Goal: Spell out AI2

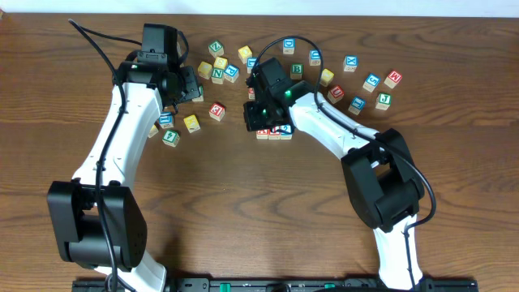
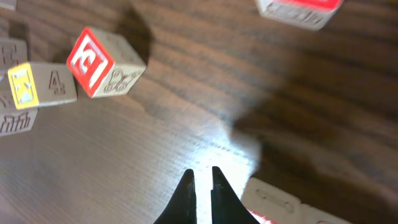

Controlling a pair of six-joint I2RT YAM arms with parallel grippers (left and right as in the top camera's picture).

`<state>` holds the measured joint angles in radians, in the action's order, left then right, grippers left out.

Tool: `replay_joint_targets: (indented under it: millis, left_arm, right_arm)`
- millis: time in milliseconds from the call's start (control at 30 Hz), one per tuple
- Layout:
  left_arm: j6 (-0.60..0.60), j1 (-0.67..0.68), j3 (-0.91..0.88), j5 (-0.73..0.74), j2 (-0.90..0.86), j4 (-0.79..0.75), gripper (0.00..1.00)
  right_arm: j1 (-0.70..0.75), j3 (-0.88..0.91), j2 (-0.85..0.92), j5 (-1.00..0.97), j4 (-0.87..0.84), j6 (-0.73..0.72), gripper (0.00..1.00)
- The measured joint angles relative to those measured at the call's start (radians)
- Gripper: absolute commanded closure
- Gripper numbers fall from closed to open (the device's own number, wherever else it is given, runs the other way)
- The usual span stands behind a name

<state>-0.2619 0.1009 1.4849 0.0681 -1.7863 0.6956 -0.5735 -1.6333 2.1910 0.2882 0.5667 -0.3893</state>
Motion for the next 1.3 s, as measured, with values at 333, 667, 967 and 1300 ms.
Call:
replay_joint_targets:
  millis: [333,667,967,1300]
  left_arm:
    - [0.000,0.001,0.000,0.000,0.000,0.004,0.92]
    - [0.000,0.001,0.000,0.000,0.000,0.005,0.92]
    - [0.000,0.001,0.000,0.000,0.000,0.006,0.92]
    - [0.000,0.001,0.000,0.000,0.000,0.010,0.92]
  right_arm:
    - [-0.013,0.000,0.000,-0.034,0.050,-0.024,0.96]
    - [-0.013,0.000,0.000,-0.056,0.053,-0.040,0.96]
    - [-0.013,0.000,0.000,-0.058,0.048,-0.042,0.95]
    - [0.014,0.000,-0.052,-0.079,0.115,-0.042,0.94]
